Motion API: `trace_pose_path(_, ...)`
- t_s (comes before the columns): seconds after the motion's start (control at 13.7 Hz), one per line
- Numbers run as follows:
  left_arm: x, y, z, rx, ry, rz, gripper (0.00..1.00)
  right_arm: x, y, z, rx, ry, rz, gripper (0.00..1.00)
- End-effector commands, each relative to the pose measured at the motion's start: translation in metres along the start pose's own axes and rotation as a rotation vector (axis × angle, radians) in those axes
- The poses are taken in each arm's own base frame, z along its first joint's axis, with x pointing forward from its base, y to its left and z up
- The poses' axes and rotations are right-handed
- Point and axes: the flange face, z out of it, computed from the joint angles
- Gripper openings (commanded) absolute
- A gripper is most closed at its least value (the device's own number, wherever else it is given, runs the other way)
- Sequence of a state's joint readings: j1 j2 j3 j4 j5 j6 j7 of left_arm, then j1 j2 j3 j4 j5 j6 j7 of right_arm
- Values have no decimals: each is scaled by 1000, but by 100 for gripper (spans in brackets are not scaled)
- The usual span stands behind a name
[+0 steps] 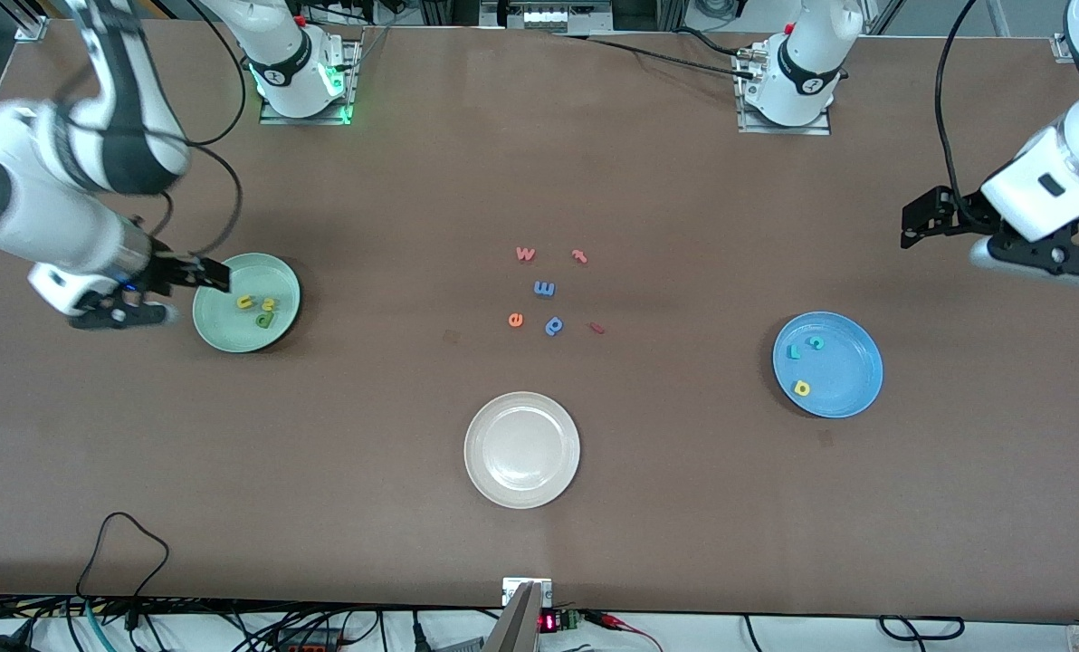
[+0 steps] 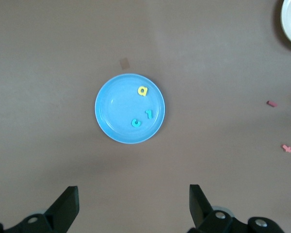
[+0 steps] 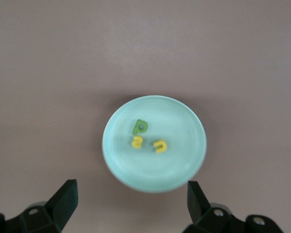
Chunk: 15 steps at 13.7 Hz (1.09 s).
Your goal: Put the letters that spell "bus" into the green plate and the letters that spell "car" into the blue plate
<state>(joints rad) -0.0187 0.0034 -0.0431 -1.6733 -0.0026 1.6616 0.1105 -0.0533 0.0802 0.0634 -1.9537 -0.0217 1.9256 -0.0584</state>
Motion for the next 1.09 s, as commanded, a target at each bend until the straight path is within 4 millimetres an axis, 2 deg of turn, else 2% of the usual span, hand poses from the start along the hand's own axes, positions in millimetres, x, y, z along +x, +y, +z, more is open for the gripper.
trace_pose_path(0.0, -10, 3, 3, -10, 18, -63, 100, -3, 2, -71, -3, -10, 3, 100)
trace_pose_path(0.22, -18, 8, 6, -15, -76, -61, 100, -7, 8, -126, -12, 9, 14, 100)
trace_pose_path(0.29, -17, 6, 6, -20, -74, -64, 100, -8, 8, -135, -13, 13, 13, 100)
trace_pose_path(0.87, -10, 2, -5, -12, -58, -68, 100, -8, 11, -139, -5, 8, 20, 100)
trace_pose_path(1.02, -16, -2, -6, -23, -91, -77, 100, -8, 10, -138, -5, 6, 18, 100)
